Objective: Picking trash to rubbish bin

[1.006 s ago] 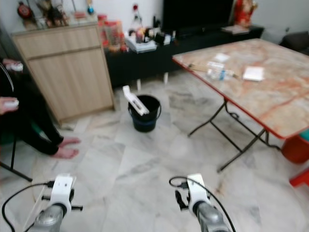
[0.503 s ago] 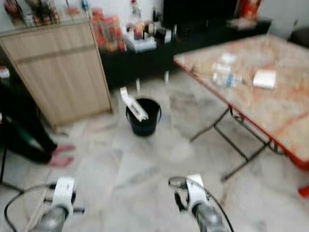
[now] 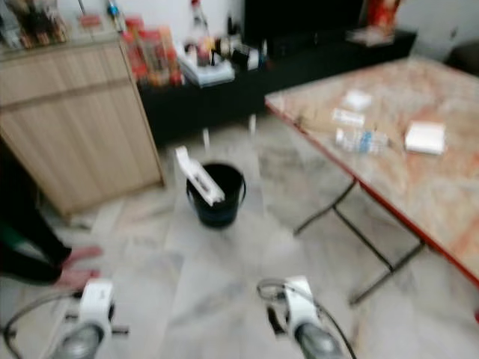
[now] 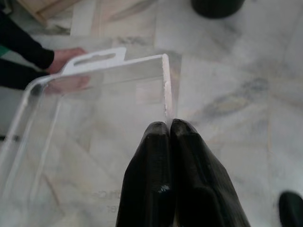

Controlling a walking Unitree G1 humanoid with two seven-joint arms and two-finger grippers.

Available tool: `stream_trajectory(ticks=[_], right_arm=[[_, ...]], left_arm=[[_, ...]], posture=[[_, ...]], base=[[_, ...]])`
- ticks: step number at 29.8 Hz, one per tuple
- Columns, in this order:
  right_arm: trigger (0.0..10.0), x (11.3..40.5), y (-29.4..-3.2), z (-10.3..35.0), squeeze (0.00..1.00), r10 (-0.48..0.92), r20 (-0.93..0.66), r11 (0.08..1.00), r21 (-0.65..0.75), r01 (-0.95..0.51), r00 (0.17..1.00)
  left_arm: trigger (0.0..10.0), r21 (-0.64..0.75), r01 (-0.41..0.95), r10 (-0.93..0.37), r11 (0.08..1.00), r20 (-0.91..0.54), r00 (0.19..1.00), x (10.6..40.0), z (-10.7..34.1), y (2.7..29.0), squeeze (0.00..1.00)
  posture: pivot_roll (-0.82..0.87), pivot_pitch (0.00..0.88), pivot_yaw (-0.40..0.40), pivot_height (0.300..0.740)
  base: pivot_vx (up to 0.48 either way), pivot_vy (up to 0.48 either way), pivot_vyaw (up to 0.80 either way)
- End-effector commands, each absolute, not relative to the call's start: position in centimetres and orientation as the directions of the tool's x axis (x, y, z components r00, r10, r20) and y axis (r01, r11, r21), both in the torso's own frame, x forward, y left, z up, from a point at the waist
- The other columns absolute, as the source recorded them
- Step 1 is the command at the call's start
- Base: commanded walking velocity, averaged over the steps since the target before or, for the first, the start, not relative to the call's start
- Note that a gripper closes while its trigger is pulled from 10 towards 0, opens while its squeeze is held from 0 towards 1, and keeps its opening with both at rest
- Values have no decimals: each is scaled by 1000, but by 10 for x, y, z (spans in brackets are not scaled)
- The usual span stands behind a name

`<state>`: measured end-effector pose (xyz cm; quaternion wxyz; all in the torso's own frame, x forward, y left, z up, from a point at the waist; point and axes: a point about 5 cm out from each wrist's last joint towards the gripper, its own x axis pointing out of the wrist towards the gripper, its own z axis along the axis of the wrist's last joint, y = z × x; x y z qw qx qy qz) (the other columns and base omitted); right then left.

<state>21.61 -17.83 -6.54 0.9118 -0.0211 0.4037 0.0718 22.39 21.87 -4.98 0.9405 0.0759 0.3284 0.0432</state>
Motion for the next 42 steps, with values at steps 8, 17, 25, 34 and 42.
stream_trajectory(ticks=[8, 17, 25, 34, 42], right_arm=[[10000, 219, -166, -65, 0, 142, -732, 987, 51, -154, 666], [10000, 219, -163, -65, 0, 148, -728, 986, 60, -153, 669], [10000, 221, -162, -64, 0, 153, -722, 986, 64, -155, 675], [10000, 222, -159, -63, 0, 167, -716, 983, 66, -172, 678], [10000, 224, -158, -61, 0, 180, -709, 980, 68, -188, 682]], left_arm=[[10000, 202, -32, 154, 979, -620, 769, 221, -49, 230, 0], [10000, 202, -32, 152, 979, -612, 776, 225, -47, 230, 0], [10000, 200, -36, 154, 979, -611, 776, 225, -47, 229, 0], [10000, 197, -39, 154, 980, -612, 776, 225, -47, 229, 0], [10000, 197, -43, 157, 980, -610, 777, 225, -47, 229, 0]], posture=[[-41, 0, 9, 740], [-31, 10, 7, 740], [-30, 24, 7, 740], [-29, 27, 6, 740], [-27, 36, 2, 740]], base=[[480, 0, 0], [480, 0, 0], [480, 0, 0], [480, 0, 0], [480, 0, 0]])
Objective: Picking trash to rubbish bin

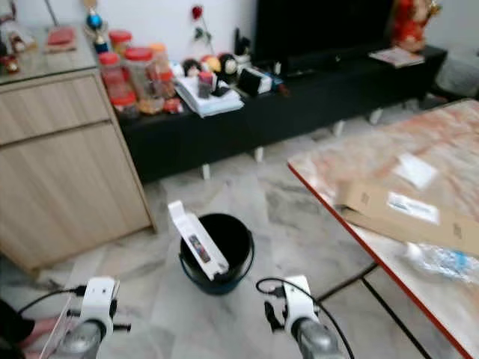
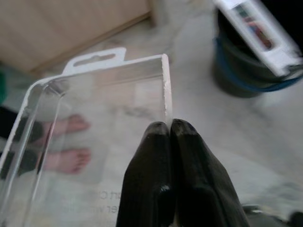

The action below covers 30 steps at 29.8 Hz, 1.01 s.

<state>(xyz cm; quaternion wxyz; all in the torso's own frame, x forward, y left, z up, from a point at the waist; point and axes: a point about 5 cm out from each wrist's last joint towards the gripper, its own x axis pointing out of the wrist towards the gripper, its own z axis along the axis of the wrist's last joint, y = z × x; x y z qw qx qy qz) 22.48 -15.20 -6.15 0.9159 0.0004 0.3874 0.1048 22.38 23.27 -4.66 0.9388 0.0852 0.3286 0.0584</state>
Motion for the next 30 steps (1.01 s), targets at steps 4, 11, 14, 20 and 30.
stream_trajectory(ticks=[4, 11, 14, 20, 30], right_arm=[[10000, 225, -158, -61, 0, 183, -707, 979, 70, -190, 683], [10000, 225, -156, -61, 0, 189, -708, 978, 71, -198, 681], [10000, 225, -155, -61, 0, 196, -707, 976, 70, -208, 680], [10000, 226, -155, -60, 0, 205, -703, 973, 67, -223, 681], [10000, 231, -154, -56, 0, 218, -690, 965, 48, -258, 690]], left_arm=[[10000, 196, -43, 156, 980, -610, 777, 225, -47, 229, 0], [10000, 195, -41, 153, 980, -607, 780, 226, -46, 228, 0], [10000, 194, -40, 152, 980, -605, 782, 227, -46, 228, 0], [10000, 193, -36, 147, 981, -598, 788, 229, -44, 227, 0], [10000, 171, 26, 77, 985, -570, 818, 242, -37, 217, 0]], posture=[[-27, 36, 2, 740], [-25, 34, 2, 740], [-26, 33, 1, 740], [-26, 32, 1, 740], [-30, 28, 2, 740]], base=[[480, 0, 0], [480, 0, 0], [480, 0, 0], [480, 0, 0], [232, 0, 0]])
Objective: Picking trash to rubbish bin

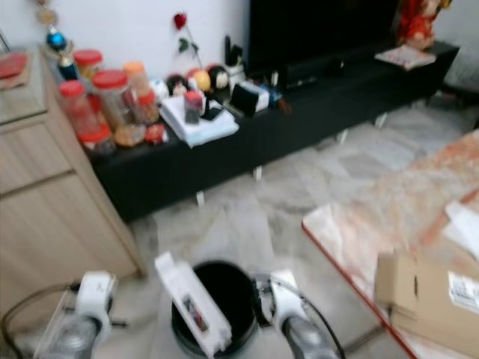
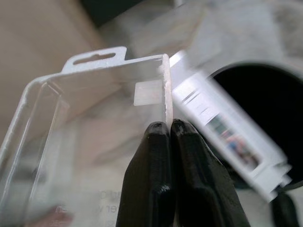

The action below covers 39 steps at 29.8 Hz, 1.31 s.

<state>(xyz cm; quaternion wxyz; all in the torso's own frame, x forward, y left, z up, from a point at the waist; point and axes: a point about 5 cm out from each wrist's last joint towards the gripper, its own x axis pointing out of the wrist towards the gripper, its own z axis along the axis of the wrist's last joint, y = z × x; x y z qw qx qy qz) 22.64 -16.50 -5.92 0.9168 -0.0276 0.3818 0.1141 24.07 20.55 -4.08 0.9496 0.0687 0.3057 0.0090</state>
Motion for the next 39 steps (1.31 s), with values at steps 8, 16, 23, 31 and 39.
stream_trajectory(ticks=[8, 16, 23, 31, 39], right_arm=[[10000, 241, -153, -49, 0, 242, -668, 953, 28, -301, 704], [10000, 260, -142, -34, 0, 330, -617, 922, 47, -385, 715], [10000, 276, -123, -18, 0, 461, -545, 872, 129, -473, 701], [10000, 288, -114, -4, 0, 501, -483, 852, 128, -508, 718], [10000, 296, -117, 7, 0, 495, -430, 859, 107, -501, 755]], left_arm=[[10000, 130, 84, -6, 988, -510, 860, 262, -23, 205, 0], [10000, 40, 236, -200, 971, -406, 892, 293, 2, 168, 0], [10000, -141, 410, -434, 901, -327, 840, 307, 18, 130, 0], [10000, -172, 437, -469, 883, -310, 827, 312, 24, 119, 0], [10000, -231, 412, -468, 881, -306, 829, 309, 20, 118, 0]], posture=[[-30, 24, -1, 740], [-42, 26, -4, 740], [-64, 33, -4, 740], [-88, 64, -9, 740], [-117, 121, -15, 740]], base=[[0, 0, 0], [0, 0, 0], [0, 0, 0], [0, 0, 0], [0, 0, 0]])
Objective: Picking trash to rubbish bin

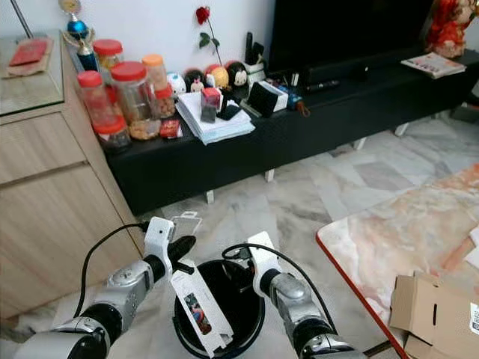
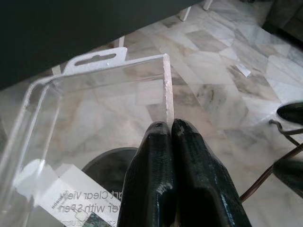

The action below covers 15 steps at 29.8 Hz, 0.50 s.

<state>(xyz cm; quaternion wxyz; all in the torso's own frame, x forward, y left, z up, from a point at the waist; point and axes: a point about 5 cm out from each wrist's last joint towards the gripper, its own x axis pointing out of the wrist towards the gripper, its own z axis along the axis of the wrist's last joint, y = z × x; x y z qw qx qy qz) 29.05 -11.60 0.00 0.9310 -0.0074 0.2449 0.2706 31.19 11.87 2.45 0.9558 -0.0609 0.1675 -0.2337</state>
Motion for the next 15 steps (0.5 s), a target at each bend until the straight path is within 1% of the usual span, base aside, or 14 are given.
stream_trajectory(ticks=[1, 2, 5, 7, 15], right_arm=[[10000, 297, -118, 8, 0, 492, -424, 861, 105, -498, 761], [10000, 298, -119, 10, 0, 490, -415, 862, 104, -495, 767], [10000, 302, -122, 15, 0, 488, -391, 866, 101, -490, 781], [10000, 306, -127, 23, 0, 482, -362, 871, 97, -482, 798], [10000, 307, -136, 28, 0, 472, -350, 877, 90, -472, 809]], left_arm=[[10000, -239, 408, -467, 881, -306, 830, 308, 20, 118, 0], [10000, -242, 405, -465, 882, -307, 830, 308, 19, 118, 0], [10000, -254, 399, -465, 881, -308, 830, 307, 18, 115, 0], [10000, -258, 404, -471, 878, -310, 826, 307, 18, 109, 0], [10000, -277, 418, -489, 865, -284, 824, 310, 23, 99, 0]], posture=[[-117, 121, -15, 740], [-130, 143, -16, 740], [-141, 159, -18, 740], [-154, 185, -21, 740], [-160, 216, -22, 740]], base=[[0, 0, 0], [0, 0, 0], [0, 0, 0], [0, 0, 0], [0, 0, 0]])
